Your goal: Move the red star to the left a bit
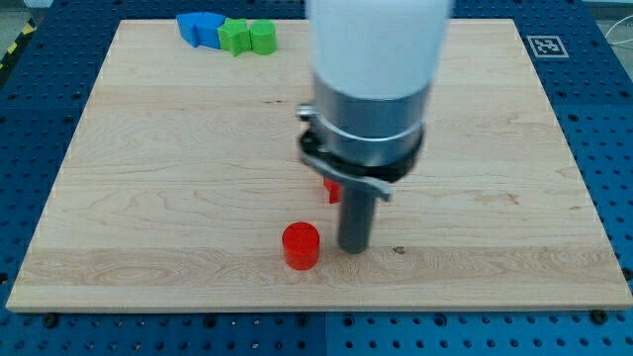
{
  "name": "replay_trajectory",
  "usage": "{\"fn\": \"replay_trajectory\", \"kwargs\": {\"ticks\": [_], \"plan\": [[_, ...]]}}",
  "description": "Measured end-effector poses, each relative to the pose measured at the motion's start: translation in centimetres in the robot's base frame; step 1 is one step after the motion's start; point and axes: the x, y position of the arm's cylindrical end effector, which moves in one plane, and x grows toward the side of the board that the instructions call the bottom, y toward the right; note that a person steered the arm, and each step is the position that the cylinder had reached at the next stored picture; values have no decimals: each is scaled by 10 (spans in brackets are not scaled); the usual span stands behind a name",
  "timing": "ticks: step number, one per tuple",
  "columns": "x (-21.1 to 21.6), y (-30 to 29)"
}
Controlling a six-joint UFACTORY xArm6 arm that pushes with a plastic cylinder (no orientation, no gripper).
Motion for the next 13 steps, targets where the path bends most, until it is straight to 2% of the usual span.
{"fn": "replay_trajectory", "kwargs": {"ticks": [1,2,3,5,9,11,12,13], "plan": [[-15,44],[-47,74],[-81,80],[-101,27],[-83,-10],[-80,47],[-51,59],[-46,56]]}}
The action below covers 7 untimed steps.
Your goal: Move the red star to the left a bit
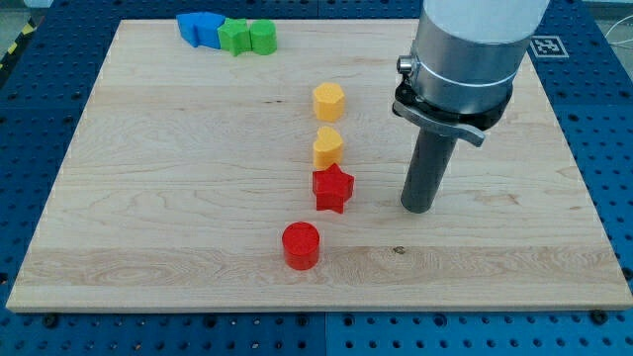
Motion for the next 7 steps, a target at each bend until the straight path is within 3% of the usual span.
{"fn": "replay_trajectory", "kwargs": {"ticks": [4,7], "plan": [[-1,-53],[-16,-47]]}}
